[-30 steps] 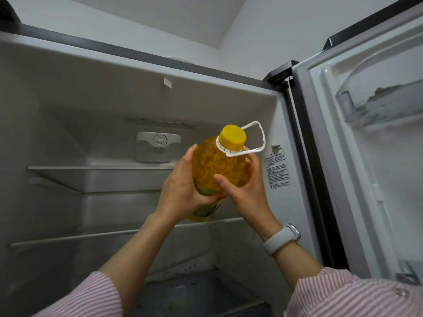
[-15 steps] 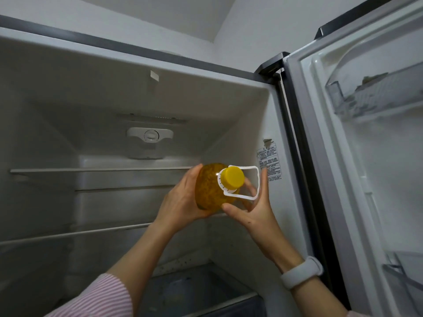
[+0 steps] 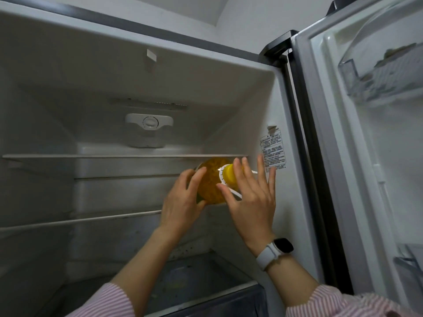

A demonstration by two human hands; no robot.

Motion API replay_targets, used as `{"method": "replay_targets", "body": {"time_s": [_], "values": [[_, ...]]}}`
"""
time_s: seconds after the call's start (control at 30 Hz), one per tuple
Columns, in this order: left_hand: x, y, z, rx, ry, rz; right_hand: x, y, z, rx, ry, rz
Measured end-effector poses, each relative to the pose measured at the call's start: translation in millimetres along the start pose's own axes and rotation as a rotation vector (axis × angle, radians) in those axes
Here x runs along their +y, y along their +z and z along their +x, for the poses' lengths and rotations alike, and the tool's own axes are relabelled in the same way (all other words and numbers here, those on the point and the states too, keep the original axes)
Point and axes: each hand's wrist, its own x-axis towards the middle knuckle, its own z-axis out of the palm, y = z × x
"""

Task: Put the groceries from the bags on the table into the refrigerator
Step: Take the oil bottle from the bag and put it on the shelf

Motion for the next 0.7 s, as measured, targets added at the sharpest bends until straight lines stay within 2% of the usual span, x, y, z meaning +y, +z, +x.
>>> {"method": "replay_targets", "body": {"time_s": [0.07,0.13,0.27,0.3,0.37,0.43,0.57,0.7], "values": [[2.5,3.4,-2.9,-0.065,-0.047,-0.103,2.2,7.2,-2.8,-0.036,0.045,0.002],[2.8,5.0,0.3,-0.21,-0.1,-0.151,6.0,14.9,-6.3,-0.09,0.129,0.04],[1.7,15.5,18.5,-0.493,-0.192,-0.002,12.1,30.1,-8.1,-0.267,0.156,0.118],[1.0,18.3,22.9,-0.548,-0.214,0.016,12.9,32.2,-9.6,-0.34,0.152,0.123],[-2.9,22.5,27.8,-0.604,-0.236,0.047,17.1,36.3,-16.6,-0.366,0.101,0.098],[-5.6,22.0,24.8,-0.536,-0.188,0.139,20.6,39.9,-22.9,-0.403,0.072,0.048],[-7.7,28.4,9.4,-0.213,-0.007,0.345,21.1,47.1,-24.9,-0.438,0.068,0.0],[-4.2,27.1,3.5,-0.201,-0.185,0.439,22.9,53.3,-23.0,-0.569,0.078,0.069]]}}
